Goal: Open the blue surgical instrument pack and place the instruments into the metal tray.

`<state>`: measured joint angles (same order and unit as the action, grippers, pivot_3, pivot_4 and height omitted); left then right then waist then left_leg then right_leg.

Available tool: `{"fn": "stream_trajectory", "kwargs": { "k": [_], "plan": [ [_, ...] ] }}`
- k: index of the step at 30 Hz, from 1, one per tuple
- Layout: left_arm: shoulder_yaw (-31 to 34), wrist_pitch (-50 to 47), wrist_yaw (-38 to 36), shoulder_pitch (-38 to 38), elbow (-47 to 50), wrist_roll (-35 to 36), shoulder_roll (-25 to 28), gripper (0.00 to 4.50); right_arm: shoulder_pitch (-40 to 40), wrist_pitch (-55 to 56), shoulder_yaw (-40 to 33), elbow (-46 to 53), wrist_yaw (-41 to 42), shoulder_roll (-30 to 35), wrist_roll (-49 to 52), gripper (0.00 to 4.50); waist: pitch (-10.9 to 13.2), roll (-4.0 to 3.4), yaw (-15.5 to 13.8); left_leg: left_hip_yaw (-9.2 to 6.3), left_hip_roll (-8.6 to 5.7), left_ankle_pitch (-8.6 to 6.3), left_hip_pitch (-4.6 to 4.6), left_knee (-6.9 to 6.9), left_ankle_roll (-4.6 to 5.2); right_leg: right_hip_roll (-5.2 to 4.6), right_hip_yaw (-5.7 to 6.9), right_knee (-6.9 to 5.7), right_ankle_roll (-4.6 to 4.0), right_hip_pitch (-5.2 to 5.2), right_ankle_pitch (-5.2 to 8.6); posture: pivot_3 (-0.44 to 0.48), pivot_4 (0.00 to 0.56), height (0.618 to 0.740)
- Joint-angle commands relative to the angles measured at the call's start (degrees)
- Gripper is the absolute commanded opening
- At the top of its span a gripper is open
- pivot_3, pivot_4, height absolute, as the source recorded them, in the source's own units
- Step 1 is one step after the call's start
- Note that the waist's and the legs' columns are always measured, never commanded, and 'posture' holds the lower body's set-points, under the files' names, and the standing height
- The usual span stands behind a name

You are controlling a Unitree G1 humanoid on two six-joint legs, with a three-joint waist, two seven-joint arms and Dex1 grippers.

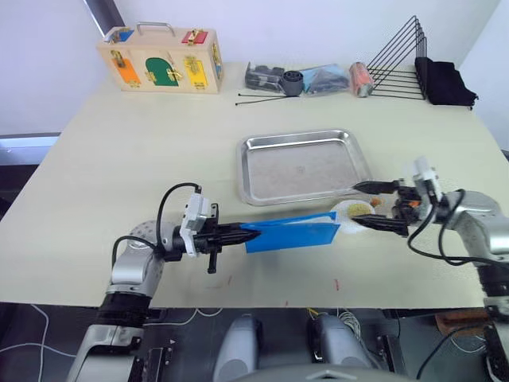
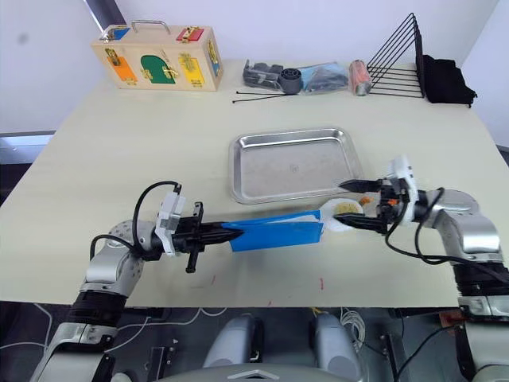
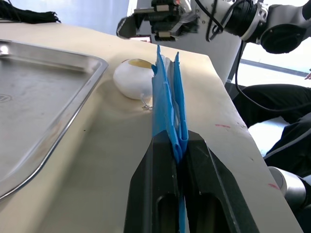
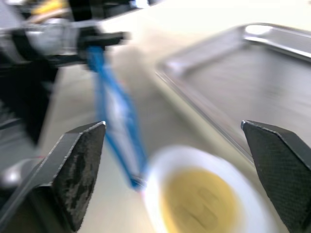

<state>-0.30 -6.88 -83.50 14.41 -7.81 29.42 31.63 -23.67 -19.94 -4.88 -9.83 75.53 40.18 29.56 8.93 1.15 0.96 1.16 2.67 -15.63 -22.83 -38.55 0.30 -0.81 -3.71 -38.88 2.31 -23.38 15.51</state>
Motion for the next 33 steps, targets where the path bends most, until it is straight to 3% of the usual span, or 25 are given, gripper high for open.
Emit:
{"fn": "stream_trajectory", "kwargs": {
  "k": [1,6,11,12,13,15,21,33],
  "plan": [
    [0.81,0.87,-0.1,0.05,2.34,0.8,0.31,0.0,0.23,2.47,-1.64,-1.3,-4.56,0.48,-2.95,4.47,0.0,0.0,0.03,0.0,0.0,0.0,0.01,0.0,0.0,0.01,0.0,-0.02,0.0,0.0,0.0,0.0,0.15,0.74],
    [0.57,1.22,-0.67,0.96,1.15,0.26,0.51,0.0,3.97,0.97,1.93,-2.7,-9.26,0.52,-8.76,4.47,0.0,0.0,-0.16,-0.01,0.0,0.0,-0.01,0.0,0.0,0.01,0.0,0.01,0.0,0.0,0.0,0.0,0.15,0.74],
    [0.51,1.63,-0.89,1.21,0.69,-0.03,0.8,0.0,6.38,-7.33,2.63,0.35,-10.5,0.15,-6.44,4.47,-0.01,0.0,0.04,0.03,0.0,0.0,0.02,0.0,0.0,0.02,-0.06,-0.03,0.0,-0.02,0.0,0.0,0.15,0.74],
    [0.52,1.65,-0.92,1.19,0.67,-0.03,0.81,0.0,6.7,-8.53,2.4,0.87,-10.32,0.12,-5.68,3.97,-0.01,0.0,0.03,0.0,0.01,0.0,0.02,0.0,0.0,0.04,-0.05,-0.03,0.0,-0.02,0.0,0.0,0.15,0.74],
    [0.54,1.63,-0.95,1.1,0.71,0.0,0.81,0.0,6.79,-10.04,1.37,1.2,-10.76,-0.32,-4.31,3.96,-0.01,0.0,0.02,0.0,0.01,0.0,0.02,0.0,0.0,0.05,-0.05,-0.02,0.0,-0.02,0.0,0.0,0.15,0.74],
    [0.52,1.65,-1.05,1.02,0.55,-0.04,0.83,0.0,7.24,-13.84,-0.8,2.86,-10.13,-0.28,-0.46,3.17,-0.01,0.0,-0.01,-0.01,0.01,0.0,0.01,0.01,0.0,0.05,-0.05,-0.01,0.0,-0.02,0.0,0.0,0.15,0.74],
    [0.2,2.02,-1.11,1.5,-0.67,-0.41,0.49,0.0,9.95,-17.59,-2.84,7.6,-9.07,1.14,4.18,0.23,-0.01,0.0,-0.08,-0.01,0.01,0.0,-0.01,0.01,0.0,0.04,-0.04,0.0,0.01,-0.02,0.0,0.0,0.15,0.74],
    [-0.99,3.48,-1.0,3.9,-3.75,-2.08,-1.25,0.0,11.12,-26.39,-17.37,8.44,-9.7,4.42,17.47,0.1,0.0,0.0,-0.23,-0.01,-0.02,0.0,-0.05,0.0,0.0,0.03,-0.04,0.02,0.01,-0.02,0.0,0.0,0.15,0.74]
  ]
}}
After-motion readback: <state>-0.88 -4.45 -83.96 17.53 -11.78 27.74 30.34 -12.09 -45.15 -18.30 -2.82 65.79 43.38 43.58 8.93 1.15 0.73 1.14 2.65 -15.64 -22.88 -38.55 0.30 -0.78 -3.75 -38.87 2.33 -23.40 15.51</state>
